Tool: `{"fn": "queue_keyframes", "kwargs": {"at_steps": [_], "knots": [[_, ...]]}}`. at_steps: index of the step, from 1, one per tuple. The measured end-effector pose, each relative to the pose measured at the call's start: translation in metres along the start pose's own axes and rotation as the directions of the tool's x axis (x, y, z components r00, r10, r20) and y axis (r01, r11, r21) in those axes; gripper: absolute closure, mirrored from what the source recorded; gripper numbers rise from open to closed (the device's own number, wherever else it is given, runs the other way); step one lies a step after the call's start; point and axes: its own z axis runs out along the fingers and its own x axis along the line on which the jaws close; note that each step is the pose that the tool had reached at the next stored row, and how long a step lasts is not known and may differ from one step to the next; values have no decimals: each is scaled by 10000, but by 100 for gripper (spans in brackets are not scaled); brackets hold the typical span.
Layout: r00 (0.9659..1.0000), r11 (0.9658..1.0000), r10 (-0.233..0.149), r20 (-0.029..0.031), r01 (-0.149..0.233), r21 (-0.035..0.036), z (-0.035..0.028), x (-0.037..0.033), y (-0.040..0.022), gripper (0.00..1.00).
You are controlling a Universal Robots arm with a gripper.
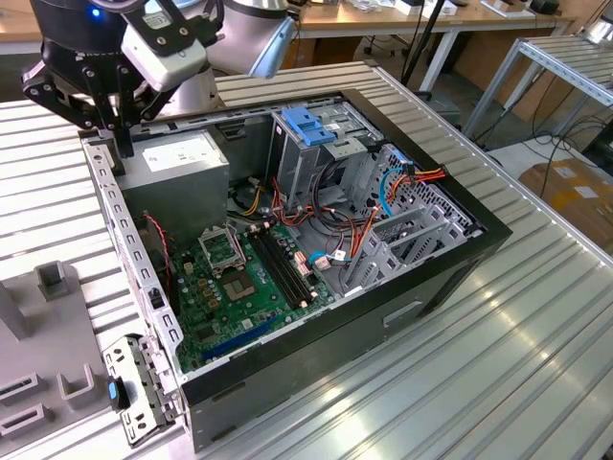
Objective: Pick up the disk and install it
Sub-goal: 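Reach for the disk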
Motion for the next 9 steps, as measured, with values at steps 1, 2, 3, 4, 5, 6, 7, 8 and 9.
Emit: {"fn": "queue_keyframes", "kwargs": {"at_steps": [1, 2, 3, 4, 5, 6, 7, 8, 9], "knots": [[10000, 10000, 0, 0, 0, -1, 0, 4, 0, 89], [10000, 10000, 0, 0, 0, 0, 0, 7, -1, 89], [10000, 10000, 0, 0, 0, 0, 0, 12, -1, 89], [10000, 10000, 0, 1, 0, -1, 0, 16, -1, 89], [10000, 10000, 0, 0, 0, -1, 0, 20, -2, 89], [10000, 10000, 0, 0, 0, -1, 0, 25, -2, 89], [10000, 10000, 0, 0, 0, -1, 0, 29, -2, 89], [10000, 10000, 0, 0, 0, -1, 0, 35, -3, 89], [10000, 10000, 0, 0, 0, 0, -1, 39, -3, 89]]}}
